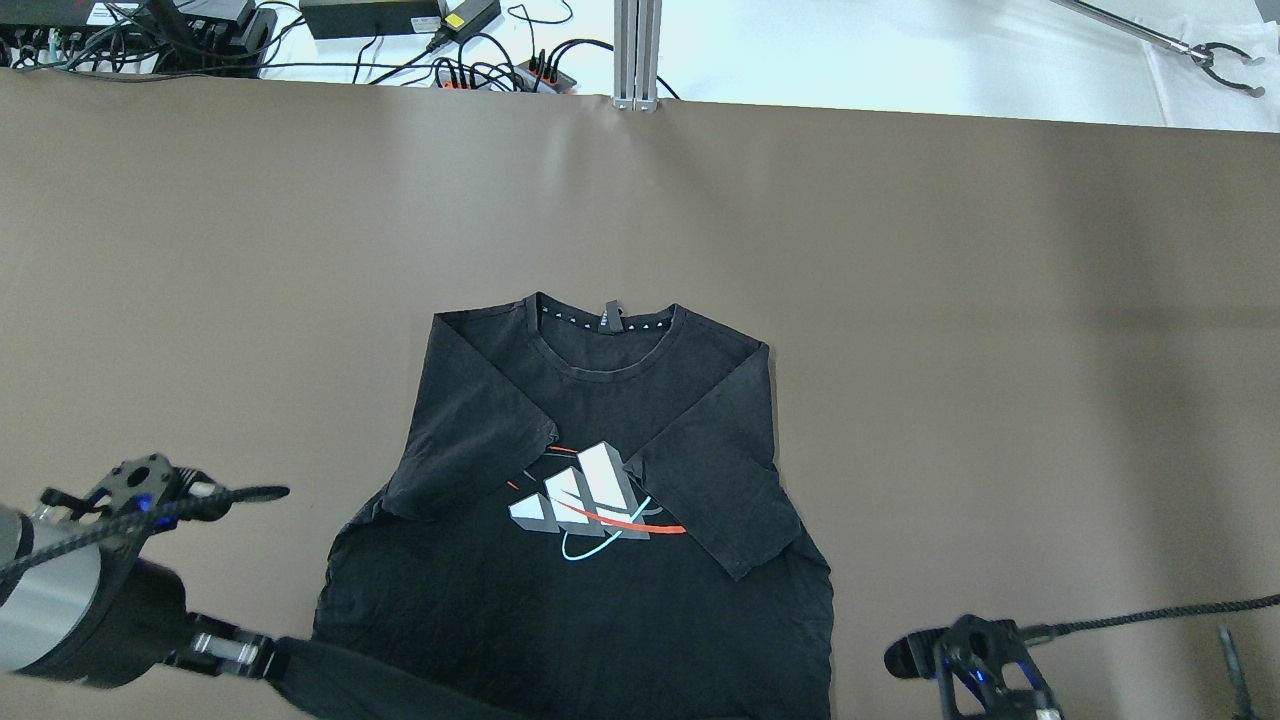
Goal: Fold clothes
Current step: 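Lift the hem with both grippers and fold it toward the collar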
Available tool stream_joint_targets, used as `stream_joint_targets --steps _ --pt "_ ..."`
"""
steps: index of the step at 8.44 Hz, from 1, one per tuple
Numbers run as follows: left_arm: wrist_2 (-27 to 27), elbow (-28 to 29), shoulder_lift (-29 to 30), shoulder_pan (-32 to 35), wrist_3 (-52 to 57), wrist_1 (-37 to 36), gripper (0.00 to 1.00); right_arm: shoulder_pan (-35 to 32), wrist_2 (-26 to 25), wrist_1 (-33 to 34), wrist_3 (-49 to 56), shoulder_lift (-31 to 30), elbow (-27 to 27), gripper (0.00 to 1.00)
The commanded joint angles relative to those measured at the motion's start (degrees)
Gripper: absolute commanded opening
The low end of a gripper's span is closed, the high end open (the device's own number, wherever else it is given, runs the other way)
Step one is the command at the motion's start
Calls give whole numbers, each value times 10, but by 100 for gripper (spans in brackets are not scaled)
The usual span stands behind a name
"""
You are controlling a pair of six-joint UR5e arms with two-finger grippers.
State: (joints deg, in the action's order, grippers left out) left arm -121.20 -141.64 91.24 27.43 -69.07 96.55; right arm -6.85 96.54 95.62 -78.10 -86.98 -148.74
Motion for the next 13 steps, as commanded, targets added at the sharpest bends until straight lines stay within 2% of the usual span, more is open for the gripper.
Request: stream_joint_targets --steps 1,3,4,5,7,11,13 --pt "26 85 56 115 -1 0 0 -131 -23 0 -6 75 102 0" --pt "25 86 63 181 -1 0 0 -211 -19 -3 -6 76 107 0" --pt "28 98 76 198 -4 0 0 -230 -19 -5 -4 77 118 0" --pt "62 116 85 199 -4 0 0 -240 -18 -11 1 80 132 0" --pt "81 167 126 208 -4 0 0 -256 -18 -15 2 91 142 0" --pt "121 263 198 207 -1 0 0 -312 -19 -24 30 138 246 0" --pt "132 327 236 205 3 1 0 -316 -21 -78 36 154 326 0"
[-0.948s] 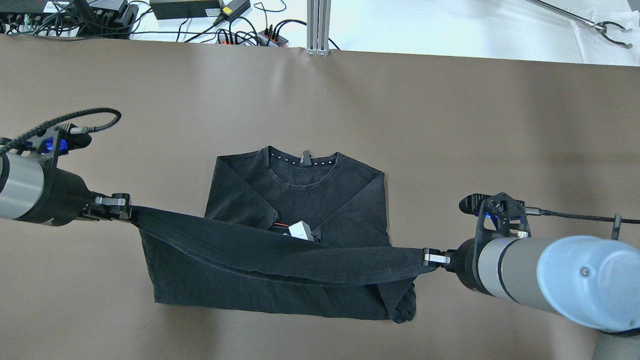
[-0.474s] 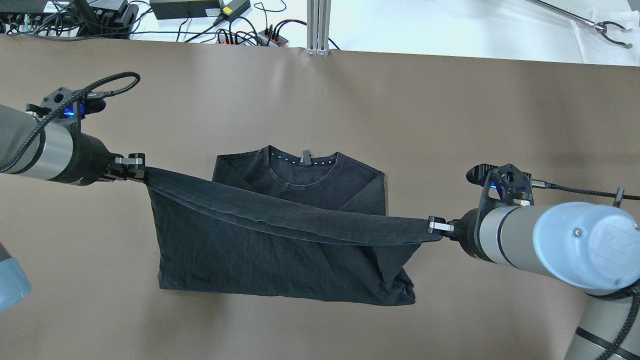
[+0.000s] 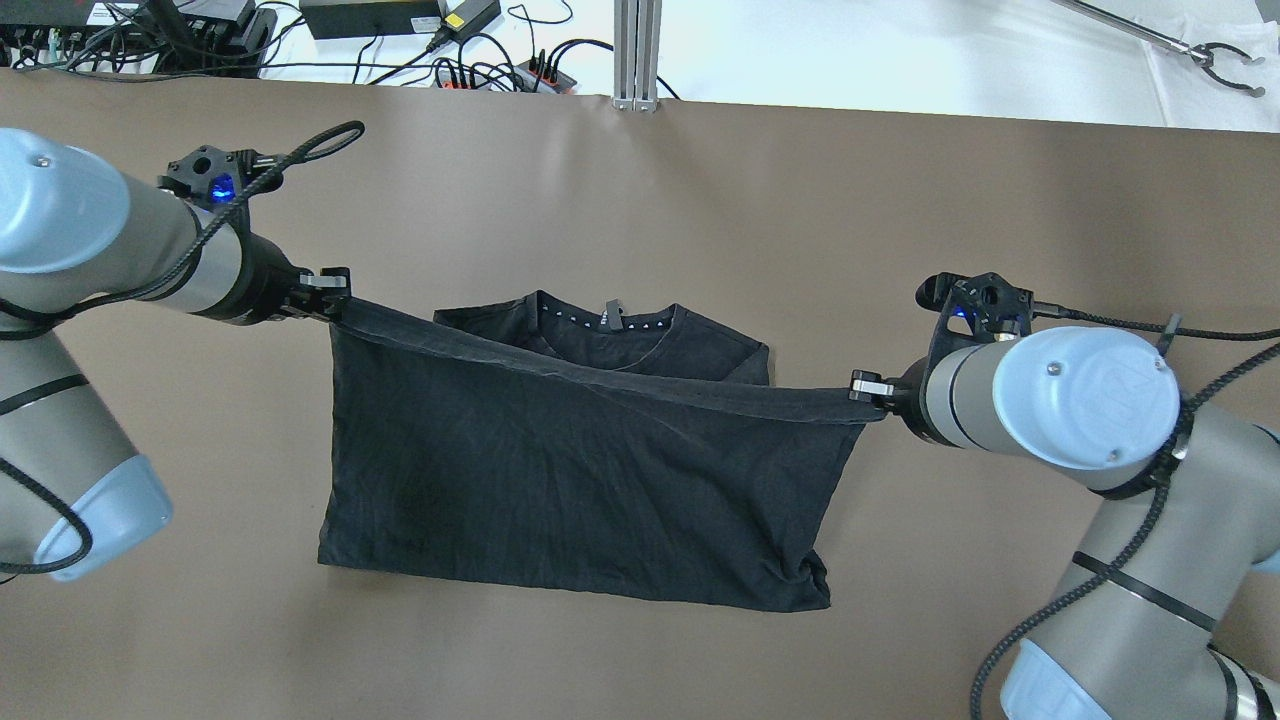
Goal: Fold clothes
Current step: 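Lift the hem with both grippers and fold it toward the collar, then lower the hem onto the shirt and release with both grippers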
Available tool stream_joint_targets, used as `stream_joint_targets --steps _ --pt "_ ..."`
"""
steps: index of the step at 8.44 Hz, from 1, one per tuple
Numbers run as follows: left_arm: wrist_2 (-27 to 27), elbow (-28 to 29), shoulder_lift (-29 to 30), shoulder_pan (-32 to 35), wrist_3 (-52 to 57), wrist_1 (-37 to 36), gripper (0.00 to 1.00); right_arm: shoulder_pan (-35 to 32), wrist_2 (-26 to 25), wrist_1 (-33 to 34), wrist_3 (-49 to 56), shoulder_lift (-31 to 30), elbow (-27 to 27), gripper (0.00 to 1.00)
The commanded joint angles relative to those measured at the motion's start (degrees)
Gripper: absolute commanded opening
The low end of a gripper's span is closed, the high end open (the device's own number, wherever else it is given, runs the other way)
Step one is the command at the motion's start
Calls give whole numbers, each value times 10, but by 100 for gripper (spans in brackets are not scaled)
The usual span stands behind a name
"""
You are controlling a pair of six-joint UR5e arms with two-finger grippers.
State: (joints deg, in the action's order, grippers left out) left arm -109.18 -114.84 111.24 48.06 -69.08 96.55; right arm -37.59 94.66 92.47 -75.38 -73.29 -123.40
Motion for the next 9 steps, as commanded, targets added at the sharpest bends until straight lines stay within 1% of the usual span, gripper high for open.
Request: stream_joint_targets --steps 1,2,4,6,7,8,9 --pt "15 83 46 -2 4 2 0 -8 -4 -83 8 26 109 0" --pt "25 104 50 -4 5 3 0 -8 -5 -99 8 27 132 0" --pt "53 131 73 -38 1 5 0 -7 -6 -117 7 51 179 0" --pt "59 145 78 -50 2 6 0 -7 -6 -122 7 53 184 0" --pt "59 151 77 -50 5 6 0 -6 -6 -123 7 53 184 17" --pt "67 150 72 -46 36 10 20 -7 -6 -123 8 53 184 64" --pt "68 144 70 -39 96 19 32 -7 -4 -124 13 53 182 85"
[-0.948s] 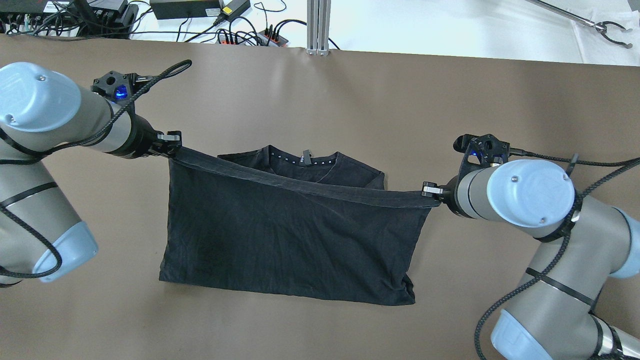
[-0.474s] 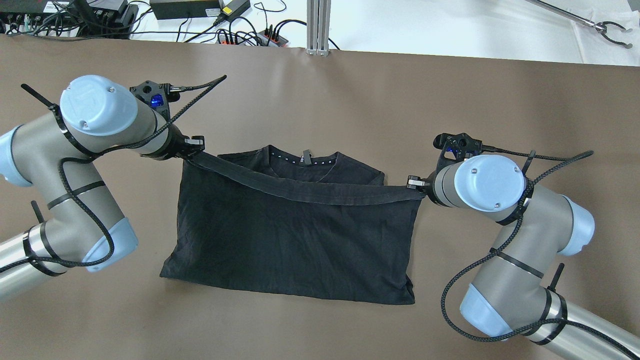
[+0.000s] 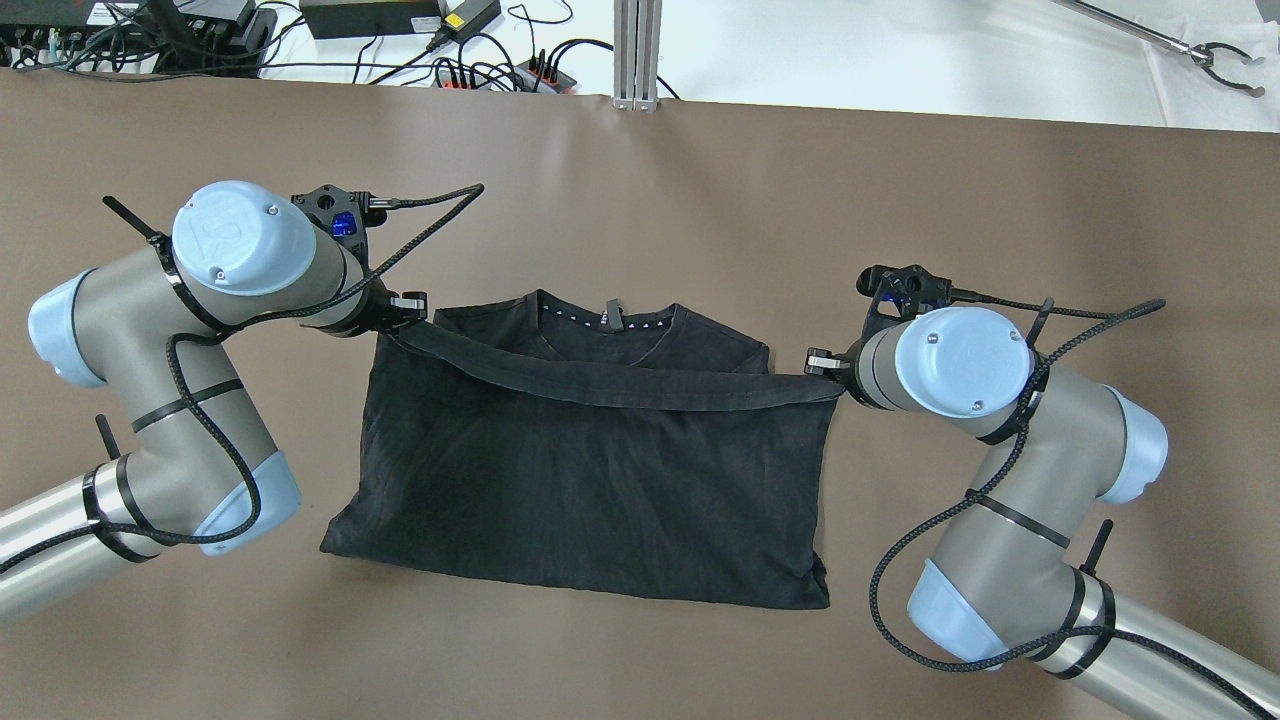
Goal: Fold clothes
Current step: 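Lower the hem onto the shirt and release with both grippers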
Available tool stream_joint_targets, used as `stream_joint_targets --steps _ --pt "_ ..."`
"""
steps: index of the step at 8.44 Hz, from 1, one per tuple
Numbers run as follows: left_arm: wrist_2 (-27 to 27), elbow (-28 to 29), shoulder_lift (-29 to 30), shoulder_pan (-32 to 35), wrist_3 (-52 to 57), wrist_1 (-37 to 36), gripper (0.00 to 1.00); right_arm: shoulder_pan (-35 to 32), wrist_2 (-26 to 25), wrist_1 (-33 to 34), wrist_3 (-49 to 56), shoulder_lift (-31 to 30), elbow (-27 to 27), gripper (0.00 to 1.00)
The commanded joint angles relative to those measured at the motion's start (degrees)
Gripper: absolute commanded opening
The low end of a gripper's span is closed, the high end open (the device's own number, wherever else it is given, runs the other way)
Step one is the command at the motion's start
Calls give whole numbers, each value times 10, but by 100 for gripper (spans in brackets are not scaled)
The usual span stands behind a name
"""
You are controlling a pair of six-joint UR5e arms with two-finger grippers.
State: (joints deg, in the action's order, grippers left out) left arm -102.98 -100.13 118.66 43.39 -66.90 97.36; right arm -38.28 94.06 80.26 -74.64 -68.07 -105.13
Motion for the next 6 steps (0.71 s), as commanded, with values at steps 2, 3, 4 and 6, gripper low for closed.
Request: stream_joint_targets --steps 2,3,4,6 --pt "-13 -38 -12 25 101 10 100 -13 10 -2 82 0 -18 94" --pt "-48 -53 -30 26 102 11 100 -13 19 -2 112 -3 -20 94" --pt "-55 -78 -57 23 102 12 100 -11 20 -3 116 -3 -21 94" --pt "-48 -113 -124 -31 99 34 100 -5 19 -14 115 -7 -22 94"
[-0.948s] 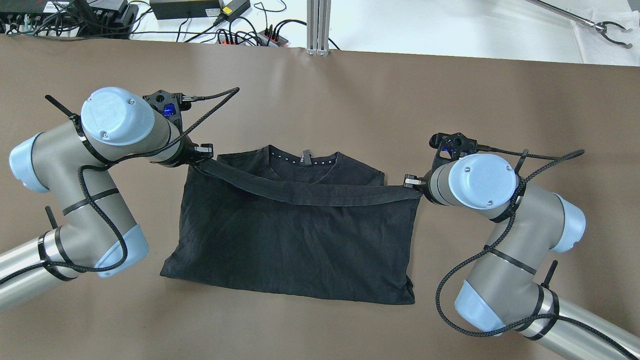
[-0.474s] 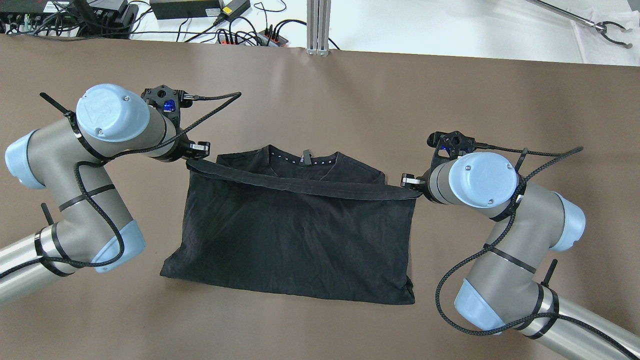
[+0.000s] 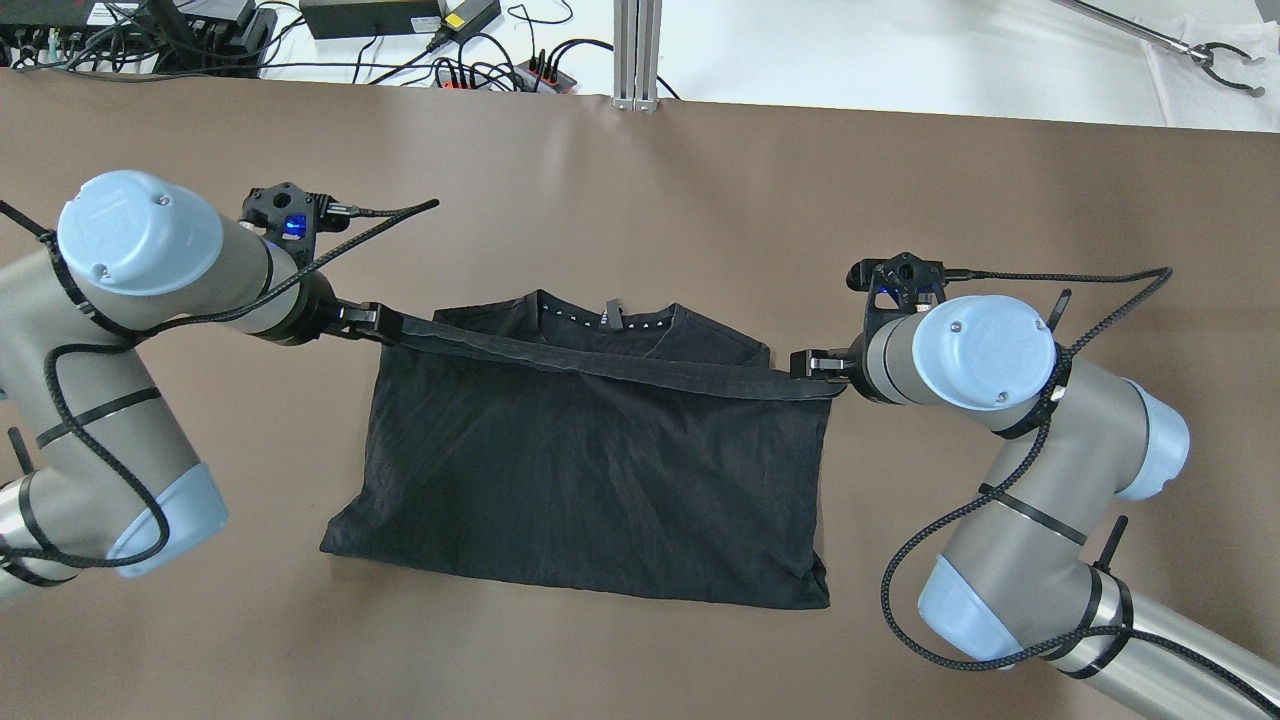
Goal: Fold clothes
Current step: 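Lower the hem onto the shirt and release with both grippers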
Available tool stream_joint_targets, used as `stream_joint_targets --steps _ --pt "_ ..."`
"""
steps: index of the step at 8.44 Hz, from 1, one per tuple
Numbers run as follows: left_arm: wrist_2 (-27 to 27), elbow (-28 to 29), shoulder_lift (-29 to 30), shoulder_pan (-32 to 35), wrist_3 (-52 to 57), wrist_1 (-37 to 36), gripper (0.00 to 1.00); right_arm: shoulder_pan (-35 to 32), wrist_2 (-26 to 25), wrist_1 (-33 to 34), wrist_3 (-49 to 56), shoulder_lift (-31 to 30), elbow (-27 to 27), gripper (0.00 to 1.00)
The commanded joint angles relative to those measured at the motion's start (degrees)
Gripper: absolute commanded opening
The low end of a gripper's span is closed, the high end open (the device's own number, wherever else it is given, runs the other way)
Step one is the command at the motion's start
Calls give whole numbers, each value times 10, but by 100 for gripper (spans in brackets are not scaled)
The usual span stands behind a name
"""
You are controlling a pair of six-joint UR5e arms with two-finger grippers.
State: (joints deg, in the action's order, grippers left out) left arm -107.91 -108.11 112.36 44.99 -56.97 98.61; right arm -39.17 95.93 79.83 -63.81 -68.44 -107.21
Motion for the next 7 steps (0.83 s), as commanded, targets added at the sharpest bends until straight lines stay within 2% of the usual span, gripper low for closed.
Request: stream_joint_targets --steps 1,2,4,7 --pt "3 -28 -92 -71 -1 74 100 11 0 -18 6 -6 0 94" --pt "5 -27 -123 -96 -2 113 100 20 -1 -20 4 -6 1 94" --pt "53 -24 -141 -151 -5 136 99 21 -4 -20 4 -6 2 94" --pt "60 -13 -141 -178 -7 137 86 22 -5 -20 3 -6 4 94"
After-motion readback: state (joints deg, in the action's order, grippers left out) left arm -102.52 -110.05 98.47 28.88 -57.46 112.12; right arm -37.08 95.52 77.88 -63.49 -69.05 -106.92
